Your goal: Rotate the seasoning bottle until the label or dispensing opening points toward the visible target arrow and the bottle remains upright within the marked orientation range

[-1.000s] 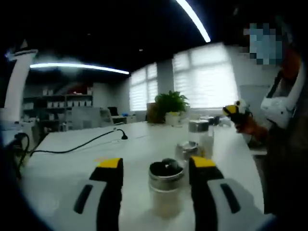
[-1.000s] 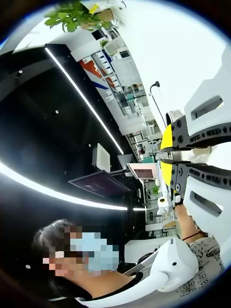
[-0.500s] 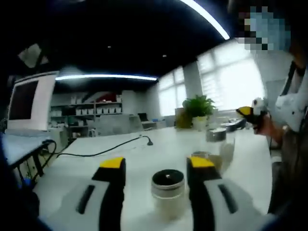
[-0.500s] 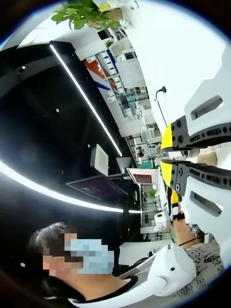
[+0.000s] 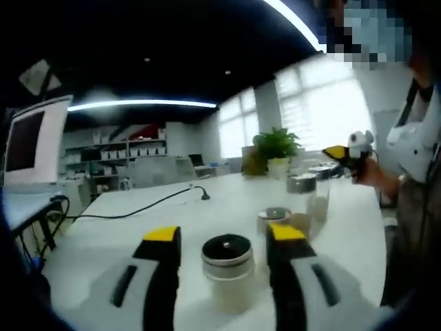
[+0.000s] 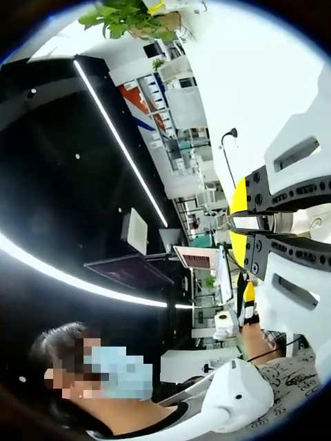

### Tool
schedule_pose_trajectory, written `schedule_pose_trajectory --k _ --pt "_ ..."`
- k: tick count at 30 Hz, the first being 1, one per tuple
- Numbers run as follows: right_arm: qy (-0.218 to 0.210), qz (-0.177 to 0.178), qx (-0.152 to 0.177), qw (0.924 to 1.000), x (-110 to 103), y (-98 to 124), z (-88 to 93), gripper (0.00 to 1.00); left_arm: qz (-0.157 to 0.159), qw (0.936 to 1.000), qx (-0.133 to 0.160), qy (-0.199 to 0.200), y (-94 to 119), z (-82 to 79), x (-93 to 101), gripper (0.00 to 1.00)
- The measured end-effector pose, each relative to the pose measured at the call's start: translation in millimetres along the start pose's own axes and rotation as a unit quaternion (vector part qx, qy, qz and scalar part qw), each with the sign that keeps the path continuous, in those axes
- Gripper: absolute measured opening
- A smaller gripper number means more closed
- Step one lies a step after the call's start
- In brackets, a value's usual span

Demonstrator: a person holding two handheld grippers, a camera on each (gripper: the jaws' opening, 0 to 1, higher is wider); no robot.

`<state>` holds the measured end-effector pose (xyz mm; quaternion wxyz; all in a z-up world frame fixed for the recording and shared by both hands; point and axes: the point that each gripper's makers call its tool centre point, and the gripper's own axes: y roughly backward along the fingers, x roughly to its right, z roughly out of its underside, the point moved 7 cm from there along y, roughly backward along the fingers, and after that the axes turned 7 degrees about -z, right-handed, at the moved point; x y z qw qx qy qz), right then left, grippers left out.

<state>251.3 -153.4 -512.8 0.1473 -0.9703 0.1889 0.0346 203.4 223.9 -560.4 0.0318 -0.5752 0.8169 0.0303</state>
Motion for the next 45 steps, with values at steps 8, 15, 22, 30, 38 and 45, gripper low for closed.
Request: schedule_pose_trajectory --k 8,15,22,30,38,45 --pt "0.006 0.009 -0.003 0.9999 1.0 0.8 -0.8 0.05 0.012 0.9997 -0.019 -0.01 -0.5 7.9 0.4 0.36" --pt "-0.008 0.009 0.004 0.9999 3.7 1.2 -0.9 0.05 0.057 0.9981 -0.009 -0.024 -1.6 9.2 -0.6 0.33" --pt "-0.016 0.013 0.007 0.9998 6.2 1.3 -0.9 0.05 0.144 0.9894 -0.008 -0.016 -6.1 9.2 -6.4 0.33" --pt "-0.018 0.017 0.006 0.9997 3.6 0.5 -0.1 0.05 0.263 0.9646 0.008 -0.018 -16.8 11.4 -11.0 0.33" --pt "-0.017 0.019 -0.002 0.9997 1.9 -1.2 4.1 0.05 0.323 0.9454 -0.003 -0.04 -26.6 8.4 -13.2 0.33" --pt "-0.02 0.016 -0.001 0.9997 0.5 -5.6 7.7 0.05 0.327 0.9445 -0.007 -0.03 -27.0 8.3 -15.2 0.33"
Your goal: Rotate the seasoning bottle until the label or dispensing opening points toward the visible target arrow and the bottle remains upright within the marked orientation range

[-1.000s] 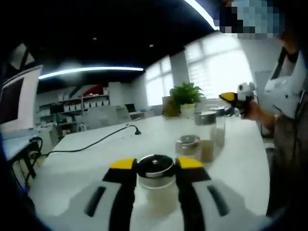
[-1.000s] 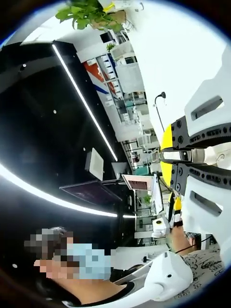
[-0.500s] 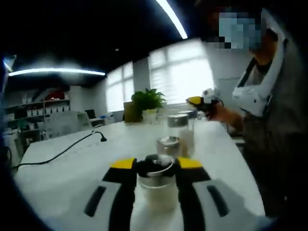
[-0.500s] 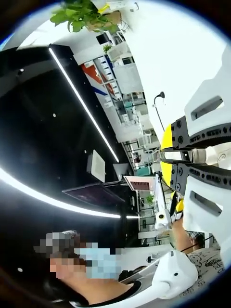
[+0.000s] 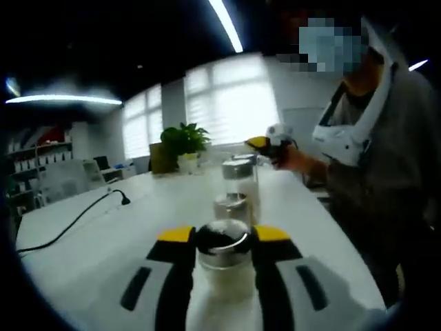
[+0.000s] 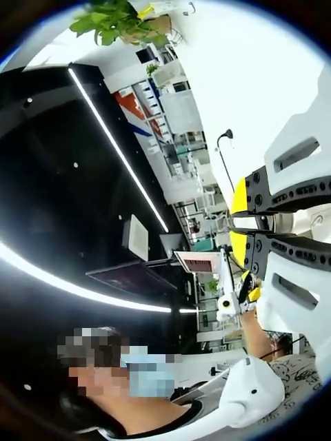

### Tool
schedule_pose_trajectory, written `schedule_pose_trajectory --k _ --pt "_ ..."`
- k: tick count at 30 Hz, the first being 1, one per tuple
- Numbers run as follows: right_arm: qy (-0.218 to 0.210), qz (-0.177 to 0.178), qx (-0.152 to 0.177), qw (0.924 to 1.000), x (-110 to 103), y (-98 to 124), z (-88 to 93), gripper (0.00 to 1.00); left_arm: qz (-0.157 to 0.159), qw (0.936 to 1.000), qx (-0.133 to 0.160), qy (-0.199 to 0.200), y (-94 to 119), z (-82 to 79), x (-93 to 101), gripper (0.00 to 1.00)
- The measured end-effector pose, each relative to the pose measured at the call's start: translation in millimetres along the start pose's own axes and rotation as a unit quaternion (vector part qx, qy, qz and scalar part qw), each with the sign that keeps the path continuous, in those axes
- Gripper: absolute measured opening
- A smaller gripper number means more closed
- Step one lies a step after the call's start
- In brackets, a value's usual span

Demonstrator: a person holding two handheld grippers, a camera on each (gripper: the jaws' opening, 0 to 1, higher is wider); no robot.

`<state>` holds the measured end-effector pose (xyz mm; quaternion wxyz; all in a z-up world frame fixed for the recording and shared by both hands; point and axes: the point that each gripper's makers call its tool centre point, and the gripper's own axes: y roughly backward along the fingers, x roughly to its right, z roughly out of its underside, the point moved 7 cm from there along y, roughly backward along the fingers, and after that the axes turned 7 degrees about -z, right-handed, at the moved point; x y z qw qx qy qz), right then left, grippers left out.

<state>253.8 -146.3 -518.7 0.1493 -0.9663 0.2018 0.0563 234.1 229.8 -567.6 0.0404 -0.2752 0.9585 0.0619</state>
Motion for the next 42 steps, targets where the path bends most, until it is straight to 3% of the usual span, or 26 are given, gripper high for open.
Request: schedule_pose_trajectory --k 6,11,13,16,18,20,22,29,33,37,42 --pt "0.0 0.004 0.004 1.0 2.3 0.4 -0.4 0.05 -0.021 0.9997 -0.011 0.009 2.4 0.3 2.6 0.43" --pt "-0.002 0.002 0.002 1.0 1.8 -0.4 1.6 0.05 -0.043 0.9991 -0.003 0.007 3.0 -3.7 -1.7 0.42" --pt "-0.002 0.001 0.001 1.0 1.3 0.1 1.8 0.05 -0.052 0.9979 -0.007 0.038 2.8 -2.1 -5.6 0.44" --pt "-0.001 0.003 0.003 1.0 1.3 3.8 0.9 0.05 -0.053 0.9975 -0.006 0.045 1.1 0.0 -8.2 0.45" --pt "-0.002 0.006 0.004 1.0 1.9 6.0 0.7 0.05 -0.041 0.9982 -0.01 0.043 -0.1 0.8 -4.2 0.34" --pt "-0.003 0.011 0.003 0.9999 2.7 8.5 1.0 0.05 -0.033 0.9986 -0.029 0.027 3.4 5.1 -0.2 0.33" --pt "-0.003 0.015 0.003 0.9999 3.3 10.0 1.3 0.05 -0.022 0.9987 -0.016 0.044 -4.7 3.4 -3.0 0.33" --pt "-0.003 0.014 0.009 0.9999 3.9 10.0 0.0 0.05 0.042 0.9981 0.008 0.044 -7.8 7.3 -11.2 0.33" --pt "-0.007 0.01 0.016 0.9998 3.9 10.5 -1.2 0.05 0.05 0.9981 0.005 0.035 -9.7 5.6 -16.8 0.33" --pt "-0.018 0.004 0.026 0.9995 3.6 13.2 -2.6 0.05 0.08 0.996 0.002 0.039 -6.3 5.9 -18.7 0.33" --pt "-0.029 -0.004 0.042 0.9987 1.6 18.4 -4.9 0.05 0.083 0.9958 -0.008 0.038 -4.3 4.2 -17.7 0.33"
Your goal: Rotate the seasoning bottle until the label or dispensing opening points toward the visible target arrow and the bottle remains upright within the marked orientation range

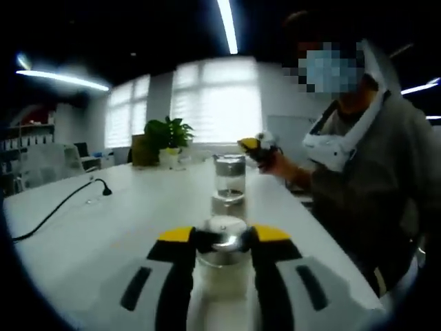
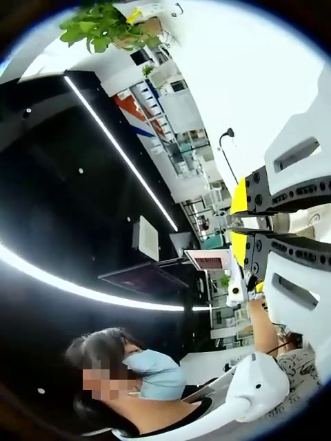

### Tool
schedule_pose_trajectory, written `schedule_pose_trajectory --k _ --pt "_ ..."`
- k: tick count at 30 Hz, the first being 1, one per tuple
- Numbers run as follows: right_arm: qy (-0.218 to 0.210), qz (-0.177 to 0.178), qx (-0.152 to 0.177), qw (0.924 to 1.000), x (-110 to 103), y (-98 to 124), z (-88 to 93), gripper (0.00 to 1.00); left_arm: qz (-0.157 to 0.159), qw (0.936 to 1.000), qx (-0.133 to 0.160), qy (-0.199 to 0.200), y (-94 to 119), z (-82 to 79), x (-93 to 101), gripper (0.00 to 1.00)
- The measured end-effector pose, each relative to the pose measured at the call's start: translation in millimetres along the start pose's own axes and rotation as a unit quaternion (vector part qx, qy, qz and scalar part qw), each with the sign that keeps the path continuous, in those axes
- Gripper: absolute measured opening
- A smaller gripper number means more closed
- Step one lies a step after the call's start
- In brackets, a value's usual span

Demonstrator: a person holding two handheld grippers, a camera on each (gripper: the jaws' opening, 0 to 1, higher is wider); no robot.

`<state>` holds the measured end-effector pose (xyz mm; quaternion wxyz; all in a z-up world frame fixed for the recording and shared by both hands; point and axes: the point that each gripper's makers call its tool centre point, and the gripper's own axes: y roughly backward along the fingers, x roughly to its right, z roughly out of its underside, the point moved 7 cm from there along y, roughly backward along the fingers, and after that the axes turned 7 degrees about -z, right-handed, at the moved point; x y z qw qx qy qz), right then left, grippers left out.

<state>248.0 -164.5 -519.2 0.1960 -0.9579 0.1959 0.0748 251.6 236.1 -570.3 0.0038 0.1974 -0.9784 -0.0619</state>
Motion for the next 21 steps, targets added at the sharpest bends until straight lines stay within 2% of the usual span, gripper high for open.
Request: schedule_pose_trajectory --k 4,6,7,9,10,14,16,21 --pt "0.001 -0.002 -0.001 1.0 -2.2 3.2 0.7 0.05 -0.008 0.9998 -0.016 -0.01 3.3 -0.7 2.3 0.33" --pt "0.001 -0.003 0.0 1.0 -3.4 4.8 0.6 0.05 -0.024 0.9987 -0.045 -0.009 6.3 2.9 0.6 0.35" --pt "0.001 -0.004 0.002 1.0 -4.1 5.6 0.5 0.05 -0.032 0.9983 -0.047 -0.013 7.4 2.6 0.1 0.38" --pt "0.001 -0.004 0.003 1.0 -6.4 6.9 0.5 0.05 -0.032 0.9988 -0.031 -0.018 10.0 -1.0 2.7 0.43" --pt "0.002 -0.005 0.004 1.0 -7.9 7.6 0.3 0.05 -0.031 0.9995 -0.01 -0.004 10.9 -6.3 5.6 0.45" --pt "0.006 -0.008 0.01 0.9999 -15.6 12.3 -0.4 0.05 -0.045 0.9989 -0.006 -0.01 15.0 -16.5 14.1 0.53" --pt "0.008 -0.009 0.014 0.9998 -20.0 15.8 -0.9 0.05 -0.056 0.9983 0.0 -0.017 18.0 -22.8 19.8 0.53" --pt "0.009 -0.013 0.03 0.9994 -28.2 24.3 -6.6 0.05 -0.086 0.9944 0.056 -0.024 25.2 -42.8 39.9 0.5"
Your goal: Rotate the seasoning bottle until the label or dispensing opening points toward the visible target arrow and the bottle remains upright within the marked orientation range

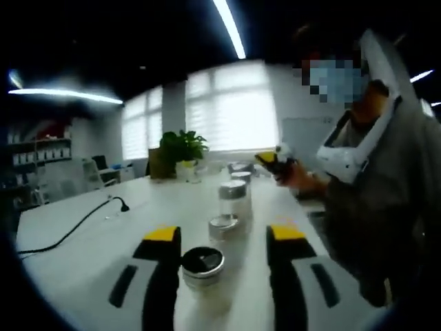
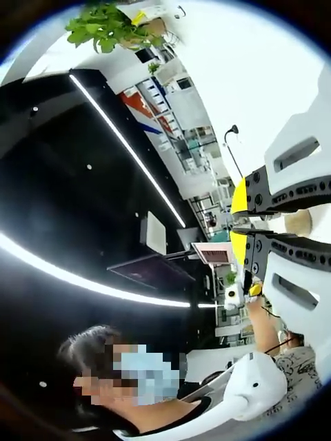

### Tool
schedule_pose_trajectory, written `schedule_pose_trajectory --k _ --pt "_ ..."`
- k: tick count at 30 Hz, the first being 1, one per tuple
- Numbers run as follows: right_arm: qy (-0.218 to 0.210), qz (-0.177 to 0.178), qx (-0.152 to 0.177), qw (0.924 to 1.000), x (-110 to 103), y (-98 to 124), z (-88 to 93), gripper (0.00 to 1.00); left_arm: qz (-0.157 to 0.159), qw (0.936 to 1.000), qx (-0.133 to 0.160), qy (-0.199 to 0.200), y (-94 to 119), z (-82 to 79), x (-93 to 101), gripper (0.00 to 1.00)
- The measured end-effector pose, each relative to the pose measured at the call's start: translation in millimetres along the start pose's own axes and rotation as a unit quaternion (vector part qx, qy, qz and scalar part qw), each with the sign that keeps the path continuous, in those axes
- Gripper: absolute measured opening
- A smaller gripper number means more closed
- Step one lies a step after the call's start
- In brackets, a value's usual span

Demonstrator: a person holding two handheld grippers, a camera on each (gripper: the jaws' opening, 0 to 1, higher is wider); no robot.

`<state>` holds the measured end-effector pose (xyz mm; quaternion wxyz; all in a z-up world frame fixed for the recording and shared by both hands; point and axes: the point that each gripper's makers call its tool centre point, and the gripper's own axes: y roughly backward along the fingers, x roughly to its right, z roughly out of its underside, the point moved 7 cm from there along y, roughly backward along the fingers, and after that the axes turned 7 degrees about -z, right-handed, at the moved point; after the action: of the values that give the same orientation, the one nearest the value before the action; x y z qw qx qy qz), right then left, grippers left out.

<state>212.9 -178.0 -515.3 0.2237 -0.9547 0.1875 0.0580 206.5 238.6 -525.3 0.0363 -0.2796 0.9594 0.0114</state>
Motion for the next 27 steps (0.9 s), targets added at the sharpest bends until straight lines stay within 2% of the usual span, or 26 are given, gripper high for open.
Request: schedule_pose_trajectory --k 1,3,5,9,12,14,17,19,20,22,24,26,27 --pt "-0.001 -0.003 0.006 1.0 -1.9 1.6 -2.5 0.06 -0.015 0.9998 0.014 0.0 1.4 -3.1 3.8 0.5" --pt "0.0 -0.007 0.017 0.9998 -6.7 4.3 -7.7 0.06 -0.028 0.9993 0.023 0.004 2.3 -5.1 10.6 0.46" --pt "0.004 -0.019 0.022 0.9996 -15.3 6.0 -12.5 0.06 -0.038 0.9981 0.047 0.007 2.6 -11.5 20.3 0.46" --pt "0.021 -0.039 0.016 0.9989 -32.9 7.1 -15.4 0.06 -0.033 0.9942 0.098 -0.031 -1.5 -32.6 45.4 0.47" --pt "0.025 -0.049 0.015 0.9984 -44.3 9.0 -16.7 0.06 -0.029 0.9891 0.14 -0.036 -10.8 -50.6 63.3 0.47" --pt "0.028 -0.058 0.016 0.9978 -53.5 11.1 -19.4 0.06 -0.032 0.9868 0.155 -0.034 -13.5 -59.9 72.0 0.48" --pt "0.041 -0.073 0.016 0.9964 -68.6 15.5 -25.0 0.06 -0.094 0.9758 0.19 -0.051 -10.2 -76.0 70.0 0.49" --pt "0.05 -0.077 0.012 0.9957 -76.2 19.4 -28.2 0.07 -0.125 0.9696 0.206 -0.039 -5.3 -82.9 69.0 0.47" --pt "0.054 -0.079 0.011 0.9954 -79.7 21.4 -29.4 0.07 -0.136 0.9643 0.225 -0.034 -3.5 -88.0 72.3 0.47" --pt "0.058 -0.085 0.008 0.9947 -85.2 24.7 -31.0 0.08 -0.132 0.9544 0.267 -0.011 3.7 -97.9 81.6 0.48" --pt "0.064 -0.092 0.003 0.9937 -92.1 25.1 -29.9 0.09 -0.115 0.9487 0.294 0.0 7.4 -104.8 96.5 0.58" --pt "0.075 -0.094 -0.001 0.9927 -95.8 25.0 -29.5 0.12 -0.135 0.9448 0.298 -0.014 12.4 -108.7 105.6 0.6" --pt "0.077 -0.095 -0.002 0.9925 -96.6 25.1 -29.6 0.12 -0.152 0.9451 0.288 -0.024 15.1 -109.0 108.2 0.58"
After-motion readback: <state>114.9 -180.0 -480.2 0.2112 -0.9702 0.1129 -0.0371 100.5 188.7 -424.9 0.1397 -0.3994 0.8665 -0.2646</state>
